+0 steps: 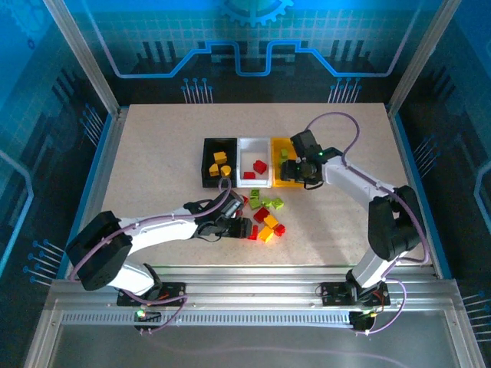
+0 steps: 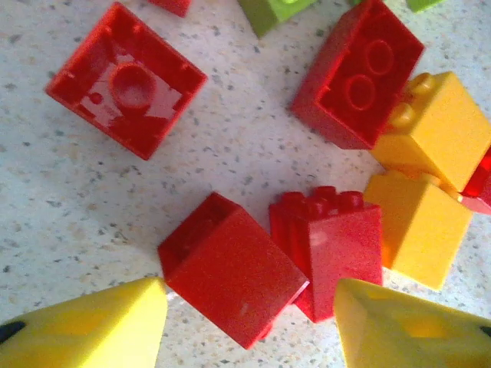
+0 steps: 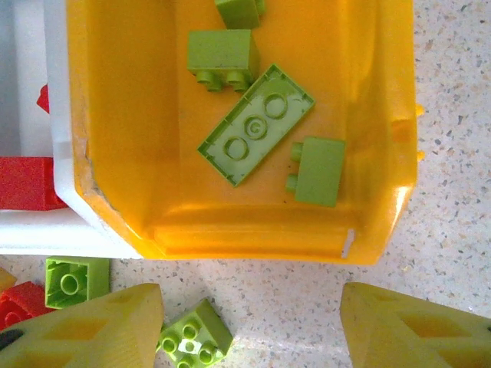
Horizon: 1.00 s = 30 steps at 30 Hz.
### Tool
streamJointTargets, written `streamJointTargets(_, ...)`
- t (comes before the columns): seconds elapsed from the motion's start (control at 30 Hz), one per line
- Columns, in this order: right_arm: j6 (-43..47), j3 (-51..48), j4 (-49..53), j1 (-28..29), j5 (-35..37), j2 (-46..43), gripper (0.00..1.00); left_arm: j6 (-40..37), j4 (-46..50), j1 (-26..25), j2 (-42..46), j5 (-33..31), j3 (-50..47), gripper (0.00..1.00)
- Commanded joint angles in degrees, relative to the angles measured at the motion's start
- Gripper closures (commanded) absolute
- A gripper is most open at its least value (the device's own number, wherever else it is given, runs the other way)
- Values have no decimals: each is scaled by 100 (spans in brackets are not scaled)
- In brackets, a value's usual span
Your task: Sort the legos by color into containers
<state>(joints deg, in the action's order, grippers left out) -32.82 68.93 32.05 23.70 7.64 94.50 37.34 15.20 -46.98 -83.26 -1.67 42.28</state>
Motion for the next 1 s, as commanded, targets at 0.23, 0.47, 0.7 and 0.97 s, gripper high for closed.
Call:
streamJointTargets(0.23, -137, -184, -228, -85, -34, -367, 36, 80, 766, 81, 217, -627, -259, 55)
streamJointTargets(0.47, -176, -281, -294, -147, -107, -398, 36, 59, 1050, 308, 680, -672, -455, 57)
streamJointTargets(0.7, -181, -318, -305, -154, -143, -441, 36, -27, 648, 133, 842, -371, -150, 18)
streamJointTargets(0.97, -206, -449, -318, -206, -188, -489, 37, -314, 579, 128, -304, -638, 91, 34)
